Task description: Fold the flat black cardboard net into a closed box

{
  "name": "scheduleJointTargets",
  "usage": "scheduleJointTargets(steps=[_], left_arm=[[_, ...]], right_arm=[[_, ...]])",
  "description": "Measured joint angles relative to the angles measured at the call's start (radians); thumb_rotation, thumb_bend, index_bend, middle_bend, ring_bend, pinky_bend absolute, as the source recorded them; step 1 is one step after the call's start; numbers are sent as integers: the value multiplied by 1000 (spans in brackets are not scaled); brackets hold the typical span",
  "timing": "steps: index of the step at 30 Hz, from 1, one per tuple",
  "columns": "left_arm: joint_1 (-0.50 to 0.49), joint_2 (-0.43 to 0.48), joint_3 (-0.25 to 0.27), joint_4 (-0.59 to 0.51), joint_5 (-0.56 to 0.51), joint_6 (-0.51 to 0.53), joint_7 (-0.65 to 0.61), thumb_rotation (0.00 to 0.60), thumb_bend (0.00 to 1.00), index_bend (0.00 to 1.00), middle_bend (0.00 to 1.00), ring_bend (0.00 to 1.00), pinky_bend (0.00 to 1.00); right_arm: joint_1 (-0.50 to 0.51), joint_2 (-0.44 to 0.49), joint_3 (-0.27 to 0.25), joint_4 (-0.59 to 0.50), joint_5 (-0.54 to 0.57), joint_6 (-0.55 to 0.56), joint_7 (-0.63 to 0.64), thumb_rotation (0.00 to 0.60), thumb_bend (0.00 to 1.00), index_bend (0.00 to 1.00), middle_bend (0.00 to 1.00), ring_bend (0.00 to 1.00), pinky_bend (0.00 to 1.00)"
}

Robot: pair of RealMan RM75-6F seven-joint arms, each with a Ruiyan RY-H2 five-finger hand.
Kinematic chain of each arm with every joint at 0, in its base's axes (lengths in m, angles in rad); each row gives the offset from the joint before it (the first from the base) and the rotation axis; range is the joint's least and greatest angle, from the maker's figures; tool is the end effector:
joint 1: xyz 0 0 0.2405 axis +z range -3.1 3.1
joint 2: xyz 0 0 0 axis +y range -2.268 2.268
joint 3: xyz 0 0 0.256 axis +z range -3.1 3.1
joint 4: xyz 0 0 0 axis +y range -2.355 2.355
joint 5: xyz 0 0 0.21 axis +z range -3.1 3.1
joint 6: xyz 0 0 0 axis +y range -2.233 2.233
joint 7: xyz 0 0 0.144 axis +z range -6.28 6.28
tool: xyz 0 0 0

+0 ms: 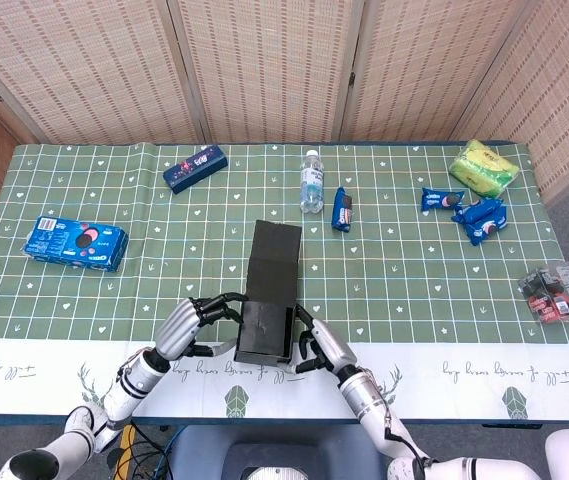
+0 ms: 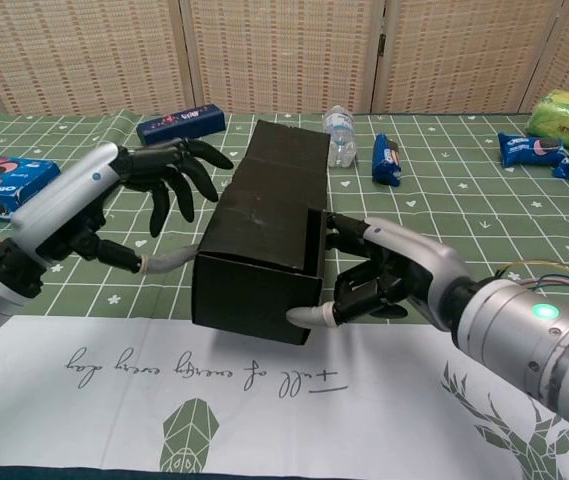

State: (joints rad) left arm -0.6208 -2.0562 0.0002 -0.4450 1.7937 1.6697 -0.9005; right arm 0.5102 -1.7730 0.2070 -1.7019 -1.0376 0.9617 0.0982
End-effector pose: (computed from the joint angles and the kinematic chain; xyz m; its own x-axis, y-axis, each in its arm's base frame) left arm -0.1774 0.2986 -0.0549 -0.1408 0.2403 0.9604 0.6392 -0.7187 0.2736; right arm -0.1112 -0.2464 -0.0801 -0.4201 -0.5500 0.7218 -0.8870 0.0808 -0.4547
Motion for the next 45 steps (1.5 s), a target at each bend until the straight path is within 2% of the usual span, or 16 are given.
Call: scheduleJointTargets(steps=[5, 7, 9, 10, 14, 22, 35, 39, 45], left_arm=[[-3, -42, 32, 89, 6, 4, -19, 600, 162, 437, 274, 505, 686], [-4, -54, 40, 112, 5, 0, -25, 600, 162, 435, 274, 547, 688], [-7, -64, 48, 133, 3, -6, -29, 600, 162, 431, 274, 545, 688], [-8, -68, 51, 142, 2, -8, -29, 600, 162, 427, 274, 500, 688], [-13, -81, 70, 175, 0, -24, -22, 600, 162, 409, 274, 513, 688], [-13, -89, 99, 197, -2, -47, -2, 600, 162, 352, 259, 484, 688], [-4, -89, 142, 190, 1, -70, -10, 600, 161, 347, 257, 486, 688], [3, -85, 150, 186, 2, -59, -13, 600, 162, 348, 257, 487, 688], [21, -79, 165, 181, 5, -38, -20, 600, 162, 352, 257, 488, 688]], right_arm=[[14, 14, 2, 1, 33, -22, -22, 600, 691, 307, 413, 722, 991], [19, 20, 0, 4, 37, -31, -31, 600, 695, 307, 413, 722, 991], [23, 24, -2, 6, 44, -39, -34, 600, 695, 307, 413, 722, 991], [26, 28, -2, 7, 48, -44, -37, 600, 696, 307, 413, 722, 991], [36, 38, -5, 13, 52, -61, -46, 600, 695, 307, 413, 722, 991], [71, 54, -13, 41, 46, -94, -82, 600, 702, 307, 413, 722, 991], [89, 61, -48, 89, -28, -121, -78, 600, 702, 307, 388, 722, 995], [89, 64, -58, 103, -67, -122, -65, 600, 630, 307, 371, 722, 995], [87, 70, -70, 119, -119, -121, -32, 600, 456, 307, 353, 721, 995]])
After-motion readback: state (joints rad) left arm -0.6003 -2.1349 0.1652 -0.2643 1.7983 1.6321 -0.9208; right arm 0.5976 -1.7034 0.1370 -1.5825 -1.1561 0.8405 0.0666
